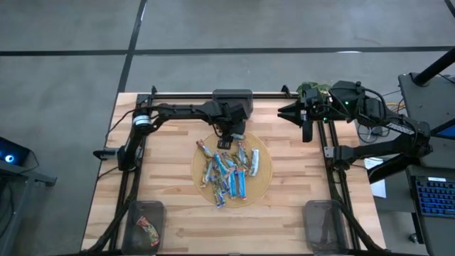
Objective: Pick and place Granola Bars by type
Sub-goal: Put the red granola bar into the left black bin
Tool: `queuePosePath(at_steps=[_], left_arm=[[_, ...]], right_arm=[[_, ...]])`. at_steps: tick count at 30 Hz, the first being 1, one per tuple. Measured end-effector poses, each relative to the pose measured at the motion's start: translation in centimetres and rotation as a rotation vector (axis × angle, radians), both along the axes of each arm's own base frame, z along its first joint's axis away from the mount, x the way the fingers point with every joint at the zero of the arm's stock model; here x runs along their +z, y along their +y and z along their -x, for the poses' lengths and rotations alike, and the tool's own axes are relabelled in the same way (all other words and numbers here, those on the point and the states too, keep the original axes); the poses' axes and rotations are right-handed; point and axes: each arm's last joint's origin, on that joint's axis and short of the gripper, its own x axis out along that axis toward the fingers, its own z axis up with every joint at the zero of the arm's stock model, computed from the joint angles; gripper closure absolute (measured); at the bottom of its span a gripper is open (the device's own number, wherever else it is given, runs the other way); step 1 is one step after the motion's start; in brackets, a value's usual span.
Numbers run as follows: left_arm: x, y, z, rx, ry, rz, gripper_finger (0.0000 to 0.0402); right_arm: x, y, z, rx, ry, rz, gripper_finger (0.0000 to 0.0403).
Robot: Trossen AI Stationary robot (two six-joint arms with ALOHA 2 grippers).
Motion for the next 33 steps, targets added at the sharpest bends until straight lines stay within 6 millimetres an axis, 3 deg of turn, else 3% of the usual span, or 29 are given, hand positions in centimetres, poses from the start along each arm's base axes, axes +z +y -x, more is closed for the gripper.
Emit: queuePosePath(at_steps=[18, 33], left_arm=[[-3.8, 0.9, -0.5, 0.033, 0.082, 0.046, 0.0237], [-3.8, 1.0, -0.3, 0.051, 0.094, 0.055, 0.0372]], right_arm=[[0.0, 0.0, 0.0, 0.001, 0.000, 0.003, 0.0335], [0.0, 0.0, 0.0, -0.001, 0.000, 0.004, 0.0335]])
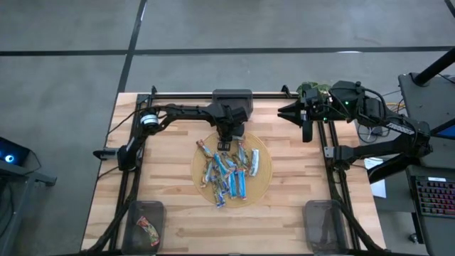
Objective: Pick and place Granola Bars by type
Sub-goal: Put the red granola bar into the left black bin
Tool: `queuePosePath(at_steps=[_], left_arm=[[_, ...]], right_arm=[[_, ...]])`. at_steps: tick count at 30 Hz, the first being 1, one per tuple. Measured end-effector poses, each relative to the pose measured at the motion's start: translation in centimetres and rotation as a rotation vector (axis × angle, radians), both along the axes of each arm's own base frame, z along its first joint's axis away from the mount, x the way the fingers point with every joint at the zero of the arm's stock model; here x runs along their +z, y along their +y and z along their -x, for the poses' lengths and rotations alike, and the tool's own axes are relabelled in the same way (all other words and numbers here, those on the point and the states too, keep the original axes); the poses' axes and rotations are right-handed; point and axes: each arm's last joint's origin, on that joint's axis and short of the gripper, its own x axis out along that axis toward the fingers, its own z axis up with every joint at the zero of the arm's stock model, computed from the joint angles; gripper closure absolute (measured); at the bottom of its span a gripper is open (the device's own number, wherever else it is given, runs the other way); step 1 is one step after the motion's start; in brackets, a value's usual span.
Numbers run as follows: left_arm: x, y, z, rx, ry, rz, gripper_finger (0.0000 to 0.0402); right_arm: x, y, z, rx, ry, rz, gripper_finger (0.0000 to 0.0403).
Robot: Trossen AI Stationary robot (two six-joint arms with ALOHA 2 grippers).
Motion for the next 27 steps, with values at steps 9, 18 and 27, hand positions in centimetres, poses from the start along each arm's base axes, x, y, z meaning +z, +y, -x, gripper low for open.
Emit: queuePosePath(at_steps=[9, 18, 27], left_arm=[[1.6, -0.1, 0.5, 0.006, 0.071, -0.002, 0.0373], [8.0, -1.3, 2.3, 0.013, 0.127, 0.061, 0.0377], [16.5, -6.6, 6.0, -0.006, 0.019, 0.132, 0.0378]], right_arm=[[0.0, 0.0, 0.0, 0.003, 0.001, 0.012, 0.0335], [0.0, 0.0, 0.0, 0.010, 0.003, 0.034, 0.0335], [0.0, 0.0, 0.0, 0.019, 0.006, 0.066, 0.0335]])
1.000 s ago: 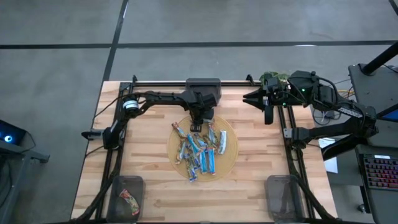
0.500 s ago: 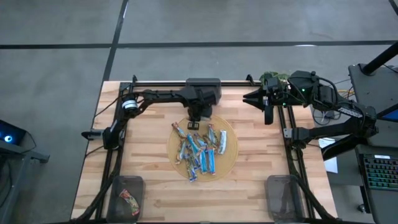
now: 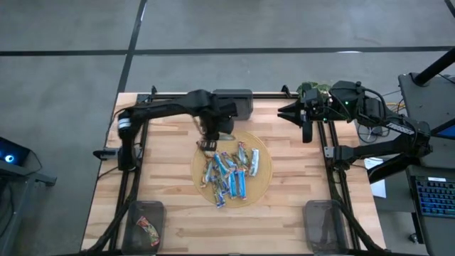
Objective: Pick and place Granola Bars by type
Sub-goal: Put the red granola bar into the left black bin
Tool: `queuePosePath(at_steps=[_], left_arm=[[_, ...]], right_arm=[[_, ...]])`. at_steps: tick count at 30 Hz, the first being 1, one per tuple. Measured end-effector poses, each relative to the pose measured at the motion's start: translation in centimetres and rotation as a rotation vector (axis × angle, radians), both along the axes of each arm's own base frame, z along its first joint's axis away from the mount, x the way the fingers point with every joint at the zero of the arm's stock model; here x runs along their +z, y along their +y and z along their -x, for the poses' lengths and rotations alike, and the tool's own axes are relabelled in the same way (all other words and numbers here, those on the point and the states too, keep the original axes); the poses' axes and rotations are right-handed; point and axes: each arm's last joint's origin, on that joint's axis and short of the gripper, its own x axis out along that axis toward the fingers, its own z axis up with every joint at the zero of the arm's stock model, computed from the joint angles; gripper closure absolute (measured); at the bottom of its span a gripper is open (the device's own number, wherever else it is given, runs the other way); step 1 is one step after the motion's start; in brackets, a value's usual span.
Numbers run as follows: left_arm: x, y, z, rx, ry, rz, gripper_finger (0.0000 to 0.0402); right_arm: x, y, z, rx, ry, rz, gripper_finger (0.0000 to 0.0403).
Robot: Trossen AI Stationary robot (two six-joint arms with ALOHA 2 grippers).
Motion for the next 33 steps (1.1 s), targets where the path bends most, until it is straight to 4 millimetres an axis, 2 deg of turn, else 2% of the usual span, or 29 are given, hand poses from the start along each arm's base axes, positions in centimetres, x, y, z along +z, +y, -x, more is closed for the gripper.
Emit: queuePosePath(at_steps=[7, 10, 14, 18, 25, 29, 33], left_arm=[[5.8, -6.3, 4.3, -0.002, -0.157, 0.116, 0.0378], [7.6, -9.3, 6.6, 0.009, -0.176, 0.162, 0.0378], [8.8, -13.3, 9.1, 0.070, -0.150, 0.247, 0.0378], [9.2, -17.5, 11.1, 0.101, -0.104, 0.308, 0.0378], [8.7, -23.7, 14.1, -0.034, -0.077, 0.260, 0.0379], [7.3, -26.4, 15.6, -0.114, -0.011, 0.236, 0.0379], [4.8, -28.3, 17.8, -0.199, 0.095, 0.148, 0.0379]], right_arm=[[0.1, 0.0, 0.0, 0.004, -0.005, 0.012, 0.0335], [0.1, 0.0, 0.0, 0.007, -0.005, 0.014, 0.0335], [0.1, 0.0, 0.0, 0.022, -0.005, 0.023, 0.0335], [0.1, 0.1, 0.0, 0.028, -0.004, 0.029, 0.0335], [0.0, 0.1, 0.0, 0.023, -0.005, 0.011, 0.0335], [0.0, 0.1, 0.0, 0.013, -0.010, -0.036, 0.0335], [0.0, 0.2, 0.0, 0.011, -0.012, -0.065, 0.0335]])
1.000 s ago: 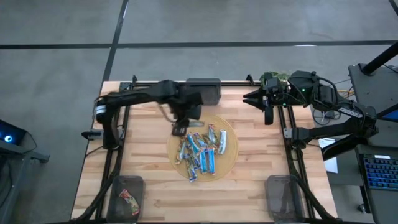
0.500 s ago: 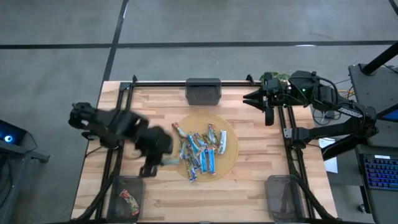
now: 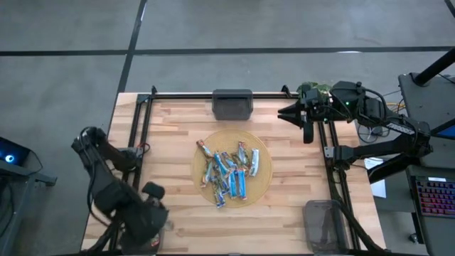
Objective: Pick and place Granola Bars by type
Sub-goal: Put the red granola bar into the left black bin
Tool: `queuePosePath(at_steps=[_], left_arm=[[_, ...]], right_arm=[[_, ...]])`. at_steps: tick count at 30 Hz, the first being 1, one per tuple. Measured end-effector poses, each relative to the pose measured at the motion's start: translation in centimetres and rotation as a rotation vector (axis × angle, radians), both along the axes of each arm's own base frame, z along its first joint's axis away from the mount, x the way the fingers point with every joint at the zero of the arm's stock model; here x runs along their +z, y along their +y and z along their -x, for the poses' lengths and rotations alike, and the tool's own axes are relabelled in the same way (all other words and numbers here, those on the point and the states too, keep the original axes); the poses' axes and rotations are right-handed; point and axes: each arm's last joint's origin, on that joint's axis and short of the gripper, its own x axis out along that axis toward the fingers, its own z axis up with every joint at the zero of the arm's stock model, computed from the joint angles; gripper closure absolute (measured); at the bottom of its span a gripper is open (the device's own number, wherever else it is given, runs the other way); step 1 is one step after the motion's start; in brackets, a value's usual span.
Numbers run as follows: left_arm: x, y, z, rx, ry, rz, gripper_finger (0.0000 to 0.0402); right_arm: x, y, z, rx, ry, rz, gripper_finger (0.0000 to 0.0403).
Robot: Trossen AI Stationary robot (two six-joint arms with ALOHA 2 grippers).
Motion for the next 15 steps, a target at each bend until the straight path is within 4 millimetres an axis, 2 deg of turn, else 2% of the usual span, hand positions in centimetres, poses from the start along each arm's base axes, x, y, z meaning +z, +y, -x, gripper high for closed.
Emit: queuePosePath(at_steps=[5, 9, 12, 15], left_arm=[[-4.4, -1.5, 1.5, -0.079, 0.025, -0.146, 0.0379], [-8.1, -2.1, 2.2, -0.137, 0.057, -0.194, 0.0379], [-10.0, -2.4, 2.8, -0.171, 0.102, -0.176, 0.0379], [-10.9, -2.4, 3.4, -0.215, 0.121, -0.162, 0.0379]], right_arm=[[0.0, 0.0, 0.0, 0.000, 0.000, 0.001, 0.0335], [0.0, 0.0, 0.0, 0.000, 0.000, 0.002, 0.0335], [0.0, 0.0, 0.0, -0.001, 0.000, -0.002, 0.0335], [0.0, 0.0, 0.0, -0.003, 0.000, -0.008, 0.0335]])
